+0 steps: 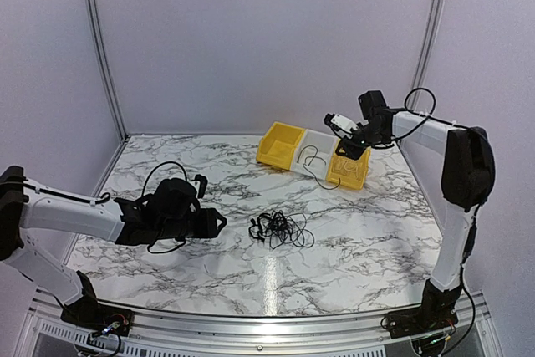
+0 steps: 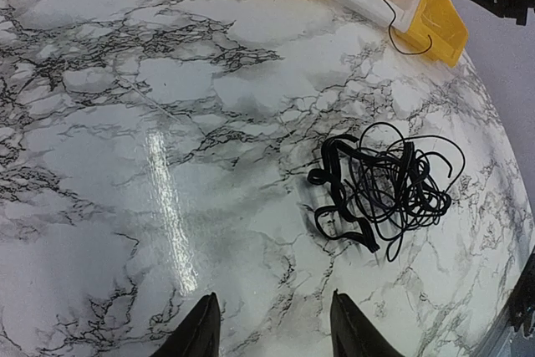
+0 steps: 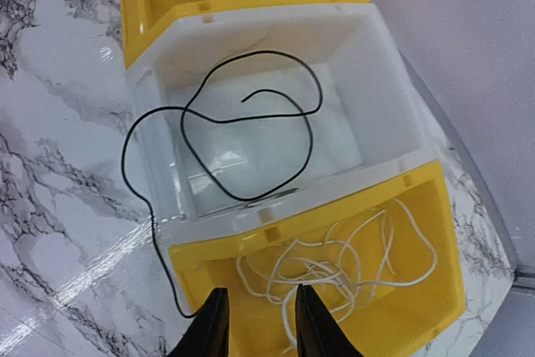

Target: Untangle the cables

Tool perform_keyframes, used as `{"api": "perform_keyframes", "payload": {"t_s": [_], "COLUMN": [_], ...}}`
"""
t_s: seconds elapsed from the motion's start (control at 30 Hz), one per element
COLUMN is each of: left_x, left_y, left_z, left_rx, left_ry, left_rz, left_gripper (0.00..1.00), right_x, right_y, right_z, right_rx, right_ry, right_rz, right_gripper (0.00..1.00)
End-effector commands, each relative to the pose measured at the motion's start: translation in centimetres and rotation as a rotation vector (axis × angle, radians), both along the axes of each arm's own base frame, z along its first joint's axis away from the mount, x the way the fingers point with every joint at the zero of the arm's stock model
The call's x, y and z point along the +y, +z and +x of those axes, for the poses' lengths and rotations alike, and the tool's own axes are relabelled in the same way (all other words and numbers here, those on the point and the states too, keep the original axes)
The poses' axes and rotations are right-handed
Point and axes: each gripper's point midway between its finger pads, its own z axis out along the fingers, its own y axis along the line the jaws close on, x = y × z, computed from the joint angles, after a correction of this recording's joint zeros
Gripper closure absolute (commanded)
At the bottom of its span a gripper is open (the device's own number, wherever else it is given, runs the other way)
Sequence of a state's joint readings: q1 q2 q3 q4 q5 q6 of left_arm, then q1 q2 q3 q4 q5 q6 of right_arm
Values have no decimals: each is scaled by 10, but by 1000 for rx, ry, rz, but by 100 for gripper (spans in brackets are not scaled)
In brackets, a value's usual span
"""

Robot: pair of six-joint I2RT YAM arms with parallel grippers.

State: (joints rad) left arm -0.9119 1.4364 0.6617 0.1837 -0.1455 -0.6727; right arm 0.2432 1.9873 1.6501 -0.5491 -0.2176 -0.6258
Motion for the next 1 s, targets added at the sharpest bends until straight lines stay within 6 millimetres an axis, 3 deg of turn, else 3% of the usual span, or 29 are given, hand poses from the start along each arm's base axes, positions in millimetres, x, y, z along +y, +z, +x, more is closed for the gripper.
{"api": "perform_keyframes", "payload": {"t_s": [0.0,0.2,0.33,0.43,0.67,0.97], "left_x": [-13,-12,-14,-14,-10,-2], "left_y": [16,16,17,18,17,14], "left_z": [6,5,5,5,4,3], "left_rx": [-26,-16,-13,-13,-13,-12], "left_ry": [-15,-8,-14,-14,-3,29], "left_rz": [-40,-43,-41,-43,-44,-50], "left_gripper": [52,52,52,52,52,52], "right_x": [7,8,9,6,5,9], "right_y": [-19,-39,-50,-55,-47,-62], "right_z": [-51,-78,-86,-84,-69,-71], "right_rx": [154,230,194,116,-162,-293], "right_ry": [126,181,240,304,492,737], "right_rz": [3,-10,-122,-271,-614,-881], "right_gripper": [72,75,72,71,70,69]}}
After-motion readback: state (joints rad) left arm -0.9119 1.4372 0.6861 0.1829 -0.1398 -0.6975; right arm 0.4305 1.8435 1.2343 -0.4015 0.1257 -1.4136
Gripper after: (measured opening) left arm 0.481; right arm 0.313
